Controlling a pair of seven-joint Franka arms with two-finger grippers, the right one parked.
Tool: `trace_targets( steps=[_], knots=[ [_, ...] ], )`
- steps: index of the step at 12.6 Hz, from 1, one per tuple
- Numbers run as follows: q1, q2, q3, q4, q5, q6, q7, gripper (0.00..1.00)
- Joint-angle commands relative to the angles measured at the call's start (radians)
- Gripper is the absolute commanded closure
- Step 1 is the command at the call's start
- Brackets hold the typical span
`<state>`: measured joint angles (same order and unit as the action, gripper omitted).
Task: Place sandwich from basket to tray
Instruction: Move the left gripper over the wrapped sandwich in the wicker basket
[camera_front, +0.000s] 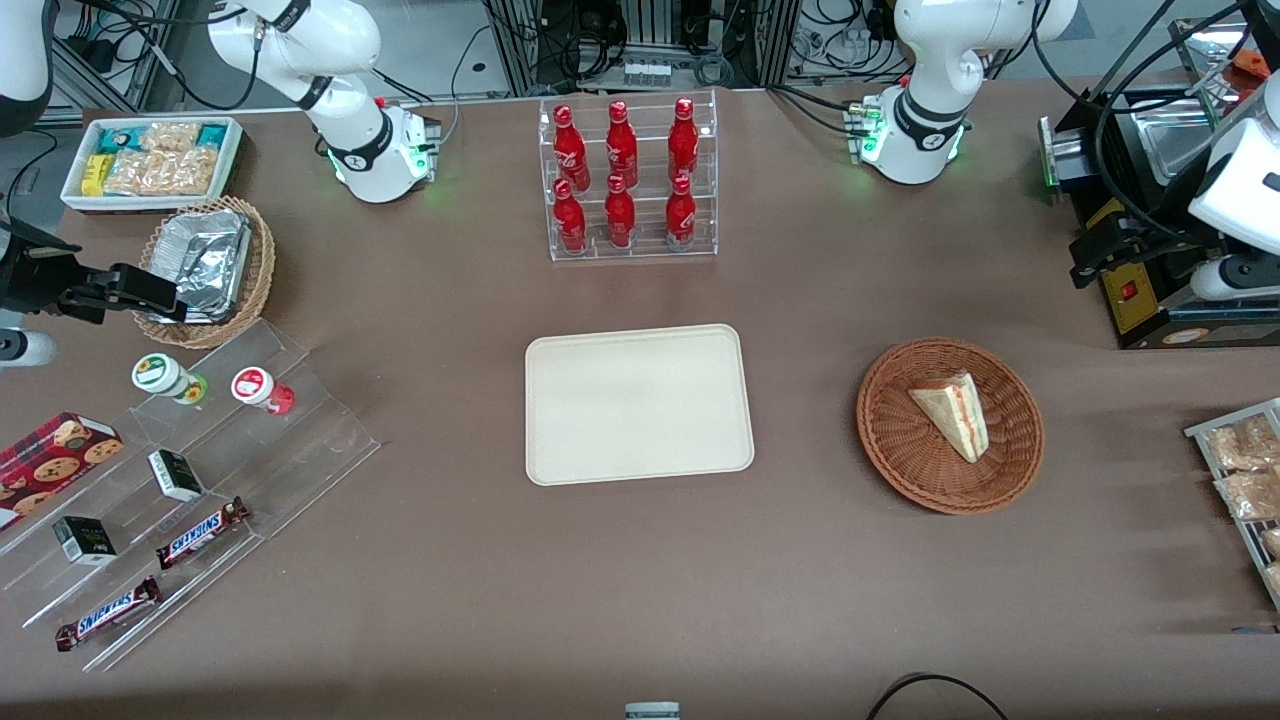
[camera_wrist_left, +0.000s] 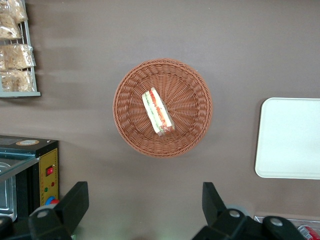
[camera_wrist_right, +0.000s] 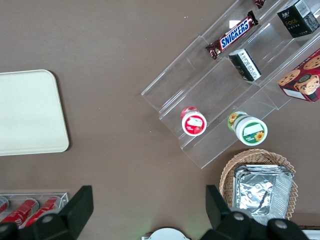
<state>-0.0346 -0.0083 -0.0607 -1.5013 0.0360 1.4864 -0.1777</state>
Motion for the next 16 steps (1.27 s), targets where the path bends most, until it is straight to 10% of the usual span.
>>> trace_targets(
  steps=[1, 9, 16],
  knots=[
    [0.016, 0.005, -0.011, 0.027, -0.012, -0.043, 0.021, 0.0],
    [0.015, -0.009, -0.01, -0.27, 0.01, 0.209, -0.029, 0.0],
    [0.012, -0.013, -0.014, -0.574, 0.018, 0.585, -0.436, 0.0]
  ],
)
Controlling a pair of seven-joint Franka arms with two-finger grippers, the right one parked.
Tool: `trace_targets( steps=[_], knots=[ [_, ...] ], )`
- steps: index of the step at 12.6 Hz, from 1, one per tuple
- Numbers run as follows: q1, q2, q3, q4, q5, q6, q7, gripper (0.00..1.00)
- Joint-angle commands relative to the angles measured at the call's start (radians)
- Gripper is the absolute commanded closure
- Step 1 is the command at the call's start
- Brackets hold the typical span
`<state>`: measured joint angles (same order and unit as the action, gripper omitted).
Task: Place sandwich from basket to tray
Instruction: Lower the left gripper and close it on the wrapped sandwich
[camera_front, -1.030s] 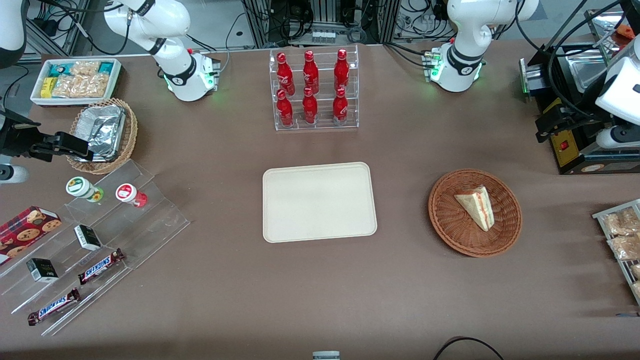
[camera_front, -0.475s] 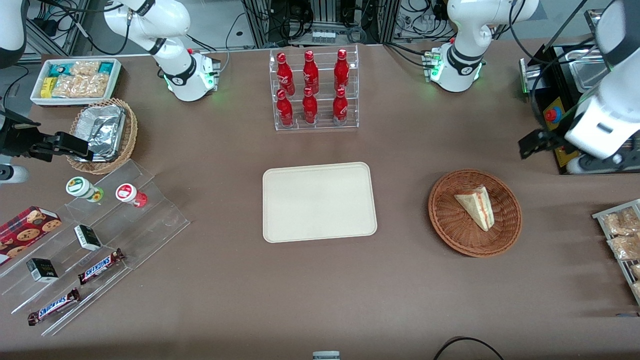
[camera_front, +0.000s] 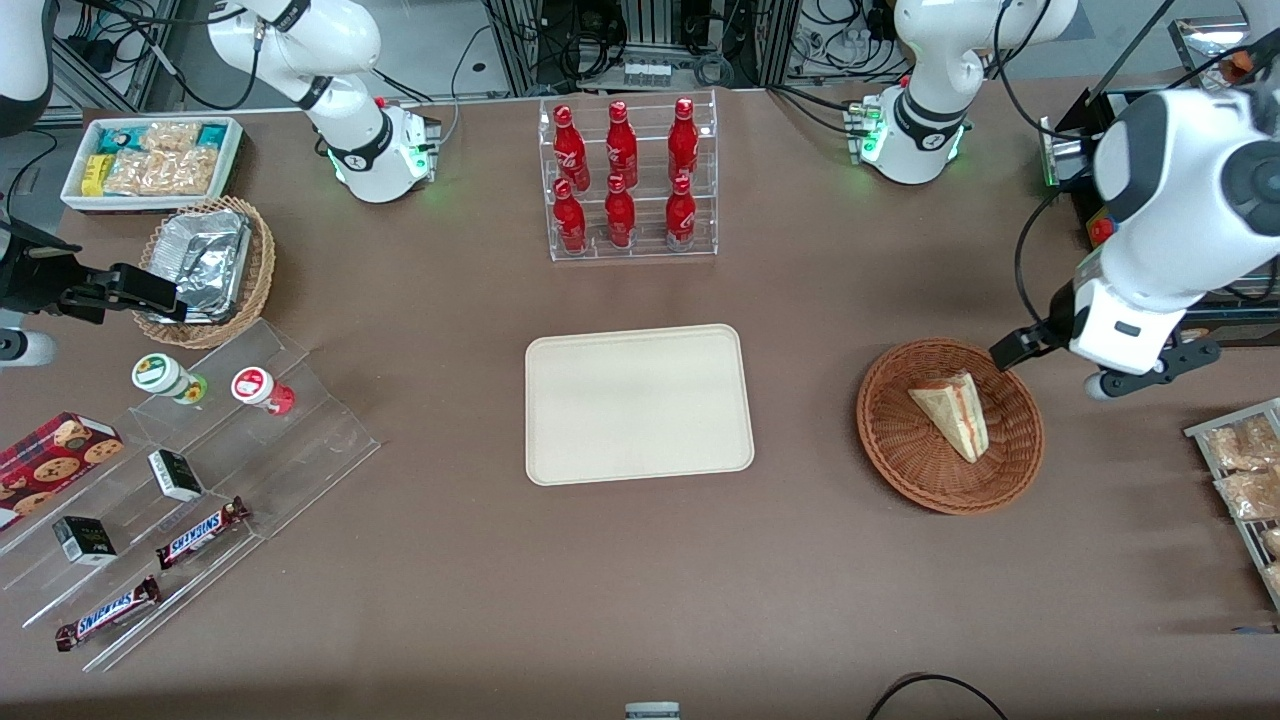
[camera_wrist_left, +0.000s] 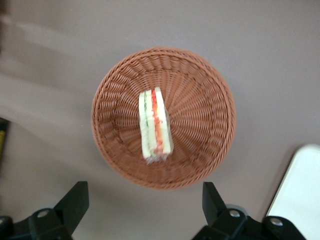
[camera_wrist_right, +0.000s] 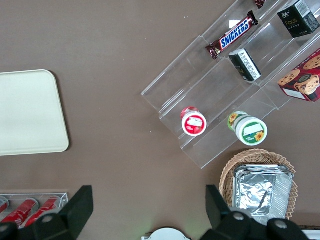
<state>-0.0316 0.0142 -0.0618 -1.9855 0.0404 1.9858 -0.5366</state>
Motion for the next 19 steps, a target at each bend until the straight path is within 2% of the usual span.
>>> trace_targets(
  steps=[1, 4, 6, 13, 17, 18, 19],
  knots=[
    [0.009, -0.036, -0.013, -0.126, 0.013, 0.132, -0.083, 0.0],
    [0.01, -0.01, -0.012, -0.225, 0.013, 0.286, -0.086, 0.0],
    [0.01, 0.041, -0.012, -0.225, 0.015, 0.329, -0.085, 0.0],
    [0.012, 0.196, -0.01, -0.239, 0.027, 0.462, -0.085, 0.0],
    [0.012, 0.233, -0.009, -0.251, 0.033, 0.469, -0.083, 0.0],
    [0.013, 0.239, -0.009, -0.251, 0.061, 0.469, -0.083, 0.03],
    [0.013, 0.246, -0.009, -0.251, 0.071, 0.469, -0.083, 0.17]
  ],
)
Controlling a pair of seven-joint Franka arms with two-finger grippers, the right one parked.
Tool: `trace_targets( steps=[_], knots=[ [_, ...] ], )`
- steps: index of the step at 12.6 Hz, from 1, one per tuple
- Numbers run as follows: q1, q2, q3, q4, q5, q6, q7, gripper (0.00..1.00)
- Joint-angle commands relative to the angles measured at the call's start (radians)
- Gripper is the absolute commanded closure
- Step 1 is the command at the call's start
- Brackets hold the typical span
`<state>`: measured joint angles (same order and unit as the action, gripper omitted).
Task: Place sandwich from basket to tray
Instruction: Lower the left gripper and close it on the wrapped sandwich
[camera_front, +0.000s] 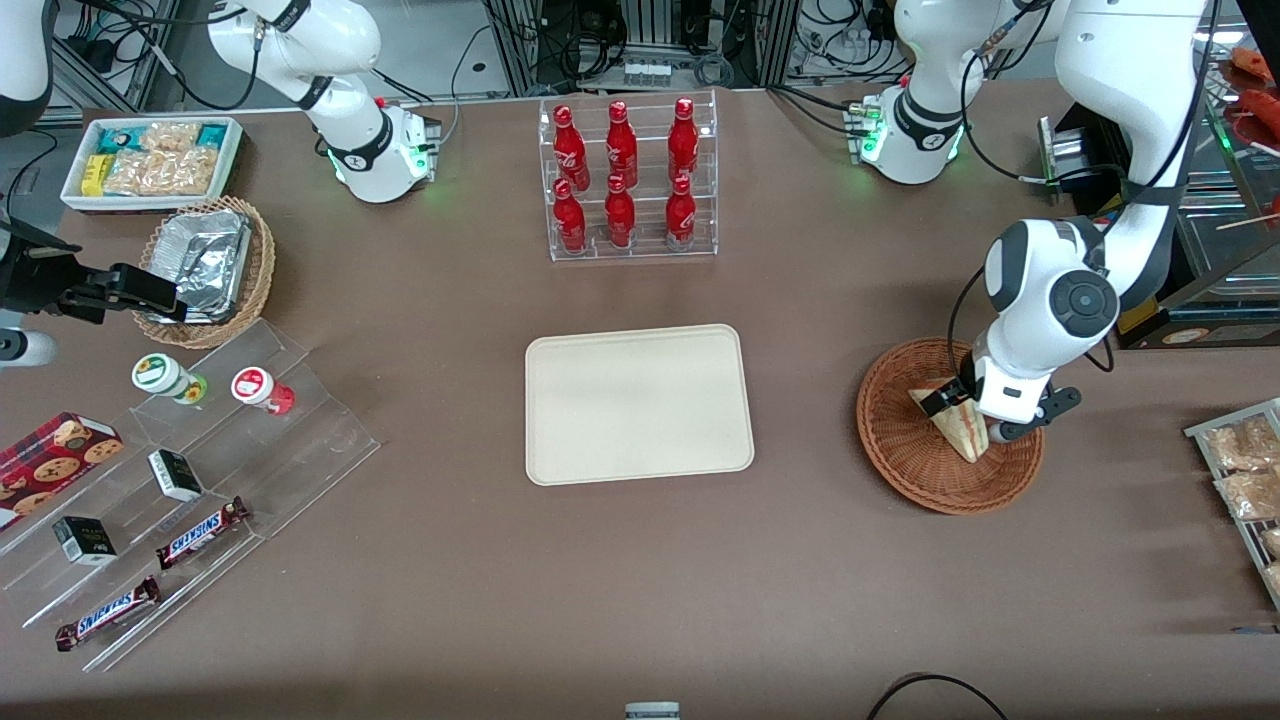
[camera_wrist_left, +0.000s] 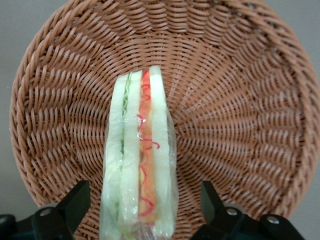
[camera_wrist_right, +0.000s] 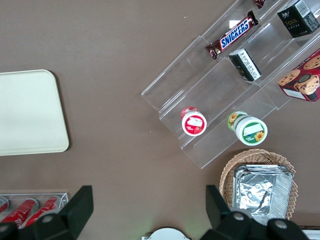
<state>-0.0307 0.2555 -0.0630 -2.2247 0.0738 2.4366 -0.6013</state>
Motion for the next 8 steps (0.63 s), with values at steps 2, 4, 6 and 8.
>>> trace_targets(
  steps=[2, 4, 6, 8],
  knots=[
    [0.012, 0.008, -0.006, -0.01, 0.04, 0.007, -0.014, 0.9],
    [0.011, -0.007, -0.006, -0.001, 0.04, -0.027, -0.021, 1.0],
    [0.005, -0.06, -0.009, 0.046, 0.04, -0.129, -0.028, 1.0],
    [-0.017, -0.096, -0.024, 0.164, 0.038, -0.326, -0.034, 1.0]
  ],
)
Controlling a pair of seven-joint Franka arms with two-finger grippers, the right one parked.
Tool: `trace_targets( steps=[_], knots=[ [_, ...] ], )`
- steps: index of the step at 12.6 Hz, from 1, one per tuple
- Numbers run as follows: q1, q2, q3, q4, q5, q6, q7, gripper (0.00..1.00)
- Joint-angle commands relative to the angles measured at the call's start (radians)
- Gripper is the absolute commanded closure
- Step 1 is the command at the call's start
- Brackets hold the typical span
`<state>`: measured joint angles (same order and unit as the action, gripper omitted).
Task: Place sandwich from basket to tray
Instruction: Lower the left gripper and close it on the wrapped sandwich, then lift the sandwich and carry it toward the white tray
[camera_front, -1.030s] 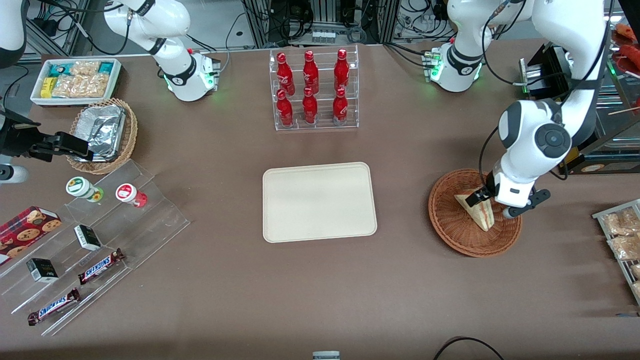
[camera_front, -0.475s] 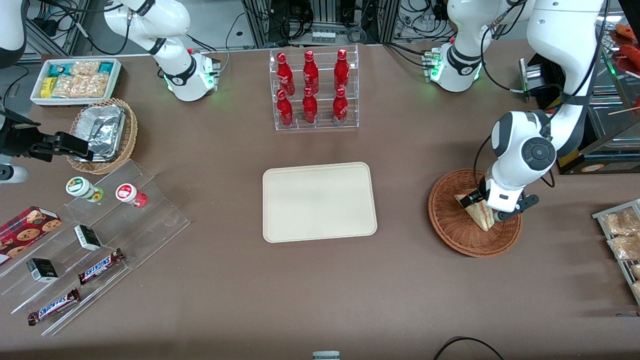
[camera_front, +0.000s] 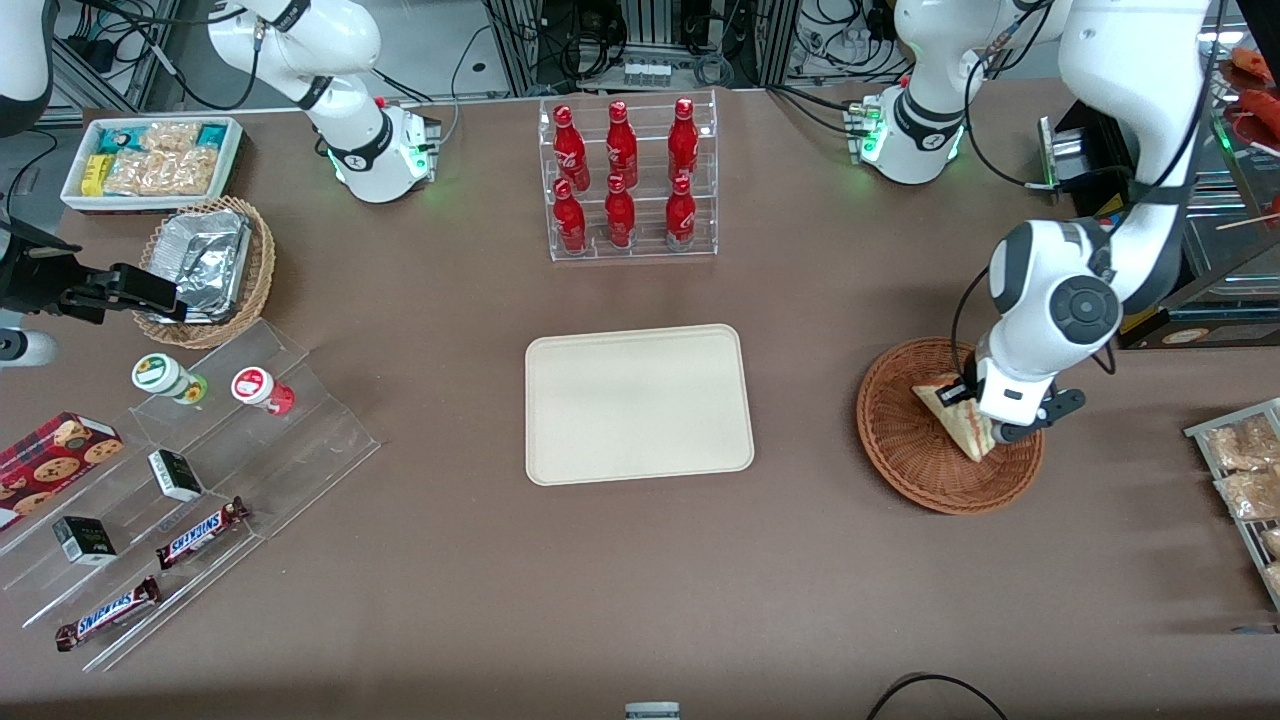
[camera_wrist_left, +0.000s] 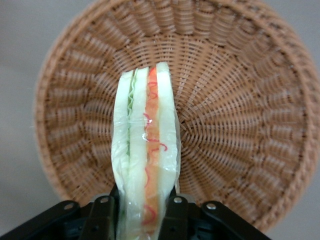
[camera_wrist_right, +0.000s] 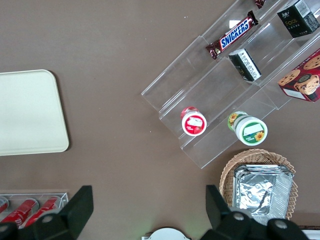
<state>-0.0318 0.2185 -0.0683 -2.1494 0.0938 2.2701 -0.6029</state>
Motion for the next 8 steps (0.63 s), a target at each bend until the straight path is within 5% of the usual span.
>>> trace_targets(
  steps=[1, 4, 8],
  knots=[
    [-0.048, -0.071, -0.031, 0.159, 0.018, -0.267, -0.047, 1.0],
    [-0.185, -0.062, -0.067, 0.4, 0.014, -0.521, -0.107, 1.0],
    [-0.4, 0.042, -0.068, 0.6, -0.098, -0.529, -0.179, 1.0]
  ],
)
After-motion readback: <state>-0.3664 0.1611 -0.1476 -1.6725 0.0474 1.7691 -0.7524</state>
